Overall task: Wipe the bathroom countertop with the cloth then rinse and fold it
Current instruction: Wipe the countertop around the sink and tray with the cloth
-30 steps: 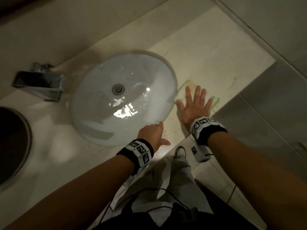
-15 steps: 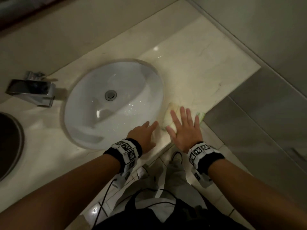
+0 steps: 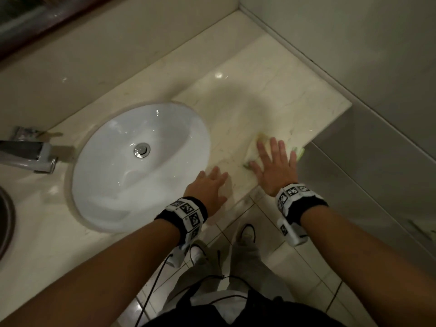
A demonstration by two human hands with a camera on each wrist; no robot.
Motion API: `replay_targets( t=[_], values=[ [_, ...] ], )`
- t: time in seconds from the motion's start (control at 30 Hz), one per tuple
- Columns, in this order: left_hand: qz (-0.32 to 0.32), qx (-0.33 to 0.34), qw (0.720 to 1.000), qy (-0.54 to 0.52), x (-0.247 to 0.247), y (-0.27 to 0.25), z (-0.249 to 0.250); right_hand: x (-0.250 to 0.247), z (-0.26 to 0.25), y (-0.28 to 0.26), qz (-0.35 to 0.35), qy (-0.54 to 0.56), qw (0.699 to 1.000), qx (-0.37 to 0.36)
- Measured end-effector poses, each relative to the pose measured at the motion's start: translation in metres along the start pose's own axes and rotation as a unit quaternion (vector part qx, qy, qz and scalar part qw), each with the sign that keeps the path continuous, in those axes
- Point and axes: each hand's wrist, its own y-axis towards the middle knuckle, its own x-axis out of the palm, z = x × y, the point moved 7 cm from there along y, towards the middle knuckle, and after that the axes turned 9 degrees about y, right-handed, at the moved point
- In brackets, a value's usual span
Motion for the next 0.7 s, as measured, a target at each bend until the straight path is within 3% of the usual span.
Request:
replay_targets(
  t=[0.17,0.3,0.53,0.7],
  values=[
    [-0.039,-0.008,0.999,0.028,0.003,0.005,0.002,-0.011,0.012,0.015,0.047,-0.004,0.999,-0.005],
    [-0.051,-0.011,0.998,0.027,0.003,0.007,0.003,-0.007,0.007,0.011,0.045,-0.013,0.999,-0.009],
    [-0.052,-0.005,0.997,0.055,-0.006,0.007,0.004,0.026,-0.032,-0.019,0.066,-0.033,0.987,-0.139],
    [-0.038,-0.009,0.997,0.067,-0.016,0.009,0.007,0.026,-0.029,-0.021,0.081,-0.006,0.986,-0.147]
  ],
)
